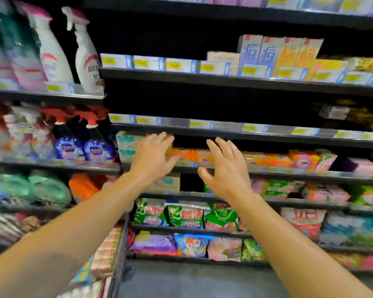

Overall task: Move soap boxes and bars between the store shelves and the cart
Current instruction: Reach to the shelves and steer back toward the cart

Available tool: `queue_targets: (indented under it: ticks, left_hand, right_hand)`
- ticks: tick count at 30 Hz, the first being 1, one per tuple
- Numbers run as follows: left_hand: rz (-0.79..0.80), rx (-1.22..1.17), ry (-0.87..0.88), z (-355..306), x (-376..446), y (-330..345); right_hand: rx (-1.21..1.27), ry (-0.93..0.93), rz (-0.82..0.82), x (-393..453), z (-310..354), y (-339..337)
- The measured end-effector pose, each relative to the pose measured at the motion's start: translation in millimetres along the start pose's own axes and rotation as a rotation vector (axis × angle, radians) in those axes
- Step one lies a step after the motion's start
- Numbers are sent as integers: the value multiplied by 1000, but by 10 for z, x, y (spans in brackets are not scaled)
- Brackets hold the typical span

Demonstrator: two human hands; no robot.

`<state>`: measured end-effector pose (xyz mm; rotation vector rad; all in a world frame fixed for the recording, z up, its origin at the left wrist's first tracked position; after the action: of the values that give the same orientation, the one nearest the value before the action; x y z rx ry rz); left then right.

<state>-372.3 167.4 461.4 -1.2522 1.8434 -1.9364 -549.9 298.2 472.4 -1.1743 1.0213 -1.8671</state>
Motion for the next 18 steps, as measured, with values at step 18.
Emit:
queue_targets:
  ticks: [18]
  left_hand:
    - [343, 5, -407, 1133, -4138, 59]
  right_hand:
    - [-15, -335, 590, -2199, 2084, 1695]
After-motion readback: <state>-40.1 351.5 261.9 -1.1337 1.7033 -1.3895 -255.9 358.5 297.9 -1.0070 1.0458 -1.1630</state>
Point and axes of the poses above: each hand's wrist, its own x-axis towards the middle knuckle, its own y-axis out of the palm, z = x × y, the point moved 1 cm from there along x, towards the middle knuckle, and after that the axes turned 9 degrees about y, right-handed, at the moved point
